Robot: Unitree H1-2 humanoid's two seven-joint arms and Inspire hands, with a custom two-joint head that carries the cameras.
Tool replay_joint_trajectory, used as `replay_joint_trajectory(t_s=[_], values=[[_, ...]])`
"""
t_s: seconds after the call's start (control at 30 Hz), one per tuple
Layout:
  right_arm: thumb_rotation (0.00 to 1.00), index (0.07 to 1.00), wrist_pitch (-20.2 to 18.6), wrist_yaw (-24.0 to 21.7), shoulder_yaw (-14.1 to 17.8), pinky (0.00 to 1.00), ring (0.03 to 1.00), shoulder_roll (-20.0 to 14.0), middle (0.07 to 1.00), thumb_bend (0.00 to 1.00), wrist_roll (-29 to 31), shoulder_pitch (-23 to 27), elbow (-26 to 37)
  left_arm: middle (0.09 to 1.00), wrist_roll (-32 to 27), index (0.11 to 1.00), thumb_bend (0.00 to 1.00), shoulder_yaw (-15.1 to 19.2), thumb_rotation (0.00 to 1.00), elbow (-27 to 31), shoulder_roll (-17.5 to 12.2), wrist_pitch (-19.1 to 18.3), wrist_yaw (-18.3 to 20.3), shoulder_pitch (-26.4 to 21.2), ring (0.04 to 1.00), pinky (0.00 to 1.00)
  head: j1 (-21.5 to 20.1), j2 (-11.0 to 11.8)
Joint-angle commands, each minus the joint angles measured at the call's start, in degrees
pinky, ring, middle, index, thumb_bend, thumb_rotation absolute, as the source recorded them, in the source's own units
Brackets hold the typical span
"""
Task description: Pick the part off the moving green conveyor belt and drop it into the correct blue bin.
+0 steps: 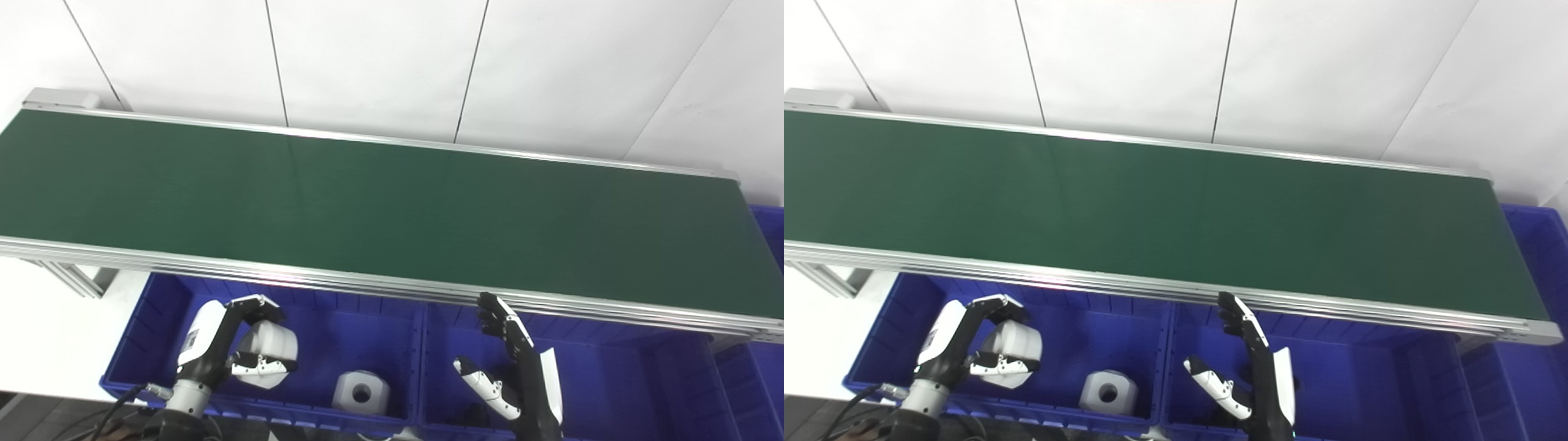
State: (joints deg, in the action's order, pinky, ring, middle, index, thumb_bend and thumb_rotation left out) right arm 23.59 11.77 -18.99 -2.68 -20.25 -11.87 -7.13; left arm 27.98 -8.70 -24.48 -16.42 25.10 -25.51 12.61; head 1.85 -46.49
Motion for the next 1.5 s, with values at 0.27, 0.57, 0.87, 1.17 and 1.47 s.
replay_joint_trajectory(t_s=[0.27, 0.57, 0.87, 1.17, 1.47], values=[[0.70, 0.852, 2.10, -0.36, 0.88, 0.73, 0.793, 1.44, 0.829, 0.71, -1.37, -0.04, 1.31, 0.790, -3.99, 0.774, 0.59, -1.45, 0.28, 9.51, 1.58, 1.80, 1.96, 1.43, 0.773, 0.71, -1.63, 1.72], [0.69, 0.879, 2.56, -2.08, 1.00, 0.76, 0.815, 0.85, 0.850, 0.72, -0.03, -0.20, -0.05, 0.869, -11.69, 0.876, 0.67, -11.13, 0.40, 19.93, 5.98, 1.81, 8.69, 3.04, 0.840, 0.78, -3.37, 4.37], [0.69, 0.893, 2.87, -2.82, 1.55, 0.77, 0.824, 0.56, 0.860, 0.75, 0.72, -0.06, -1.52, 0.879, -10.87, 0.898, 0.72, -12.04, 0.53, 19.34, 10.06, 1.75, 13.11, 3.20, 0.826, 0.75, -1.77, 5.85], [0.67, 0.907, 2.90, -3.71, 2.02, 0.79, 0.846, -0.34, 0.879, 0.72, 1.71, 0.31, -3.25, 0.868, -12.40, 0.915, 0.75, -15.25, 0.55, 13.22, 9.25, 1.82, 12.42, 0.78, 0.827, 0.76, 0.03, 8.01], [0.65, 0.921, 3.33, -0.66, 1.43, 0.82, 0.876, -1.28, 0.910, 0.69, 0.68, 1.06, -5.63, 0.899, -11.80, 0.924, 0.72, -18.08, 0.53, 9.88, 8.47, 1.82, 8.89, -0.75, 0.862, 0.81, 0.01, 11.01]])
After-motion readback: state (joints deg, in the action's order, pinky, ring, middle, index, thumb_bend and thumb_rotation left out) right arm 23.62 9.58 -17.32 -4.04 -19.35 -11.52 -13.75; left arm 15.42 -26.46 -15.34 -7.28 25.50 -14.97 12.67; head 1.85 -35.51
